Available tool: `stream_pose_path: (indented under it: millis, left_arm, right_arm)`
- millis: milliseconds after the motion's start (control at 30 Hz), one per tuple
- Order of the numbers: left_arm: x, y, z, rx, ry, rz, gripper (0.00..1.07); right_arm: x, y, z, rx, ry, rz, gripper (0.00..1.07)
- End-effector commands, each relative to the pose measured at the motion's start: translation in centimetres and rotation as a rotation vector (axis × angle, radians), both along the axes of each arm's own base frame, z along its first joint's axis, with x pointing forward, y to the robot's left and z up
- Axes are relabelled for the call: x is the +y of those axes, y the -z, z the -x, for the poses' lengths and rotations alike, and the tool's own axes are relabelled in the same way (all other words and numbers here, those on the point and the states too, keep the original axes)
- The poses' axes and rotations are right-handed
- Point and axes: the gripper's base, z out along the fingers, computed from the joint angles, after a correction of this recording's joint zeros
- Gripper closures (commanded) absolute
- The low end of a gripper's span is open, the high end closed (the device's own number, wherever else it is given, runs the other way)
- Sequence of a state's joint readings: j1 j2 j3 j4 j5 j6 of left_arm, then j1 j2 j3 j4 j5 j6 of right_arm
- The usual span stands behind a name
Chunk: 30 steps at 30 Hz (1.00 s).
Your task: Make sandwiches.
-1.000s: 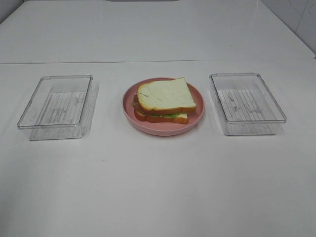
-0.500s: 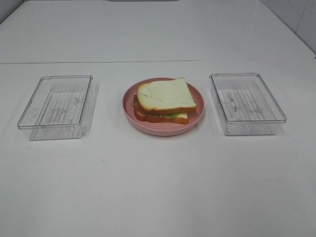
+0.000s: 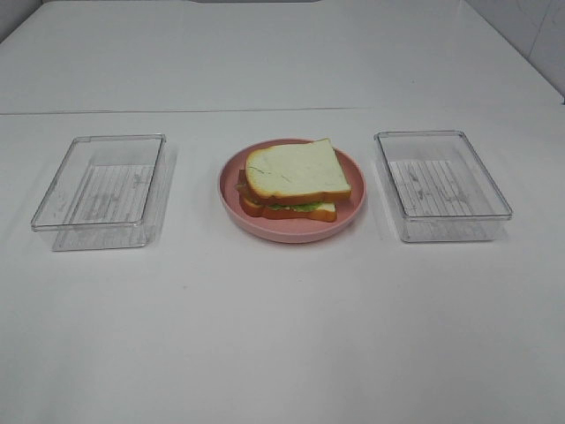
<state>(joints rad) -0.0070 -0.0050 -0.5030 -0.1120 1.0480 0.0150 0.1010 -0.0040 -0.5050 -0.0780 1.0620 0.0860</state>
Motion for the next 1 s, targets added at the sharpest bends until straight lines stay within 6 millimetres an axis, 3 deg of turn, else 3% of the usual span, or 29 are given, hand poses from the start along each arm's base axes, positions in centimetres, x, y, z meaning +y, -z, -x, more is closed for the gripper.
stream_pose_path:
  millis: [33,1000]
  left_arm:
    - [-0.04,0.0,0.22,-0.032,0.0,0.008,0.12]
    - [-0.21,-0.02,0.15,-0.033,-0.068,0.019,0.12]
  right_arm:
    - [-0.01,0.02,0.15,-0.023,-0.005,0.007,0.09]
    - [-0.01,0.02,0.15,-0.023,-0.005,0.007,0.09]
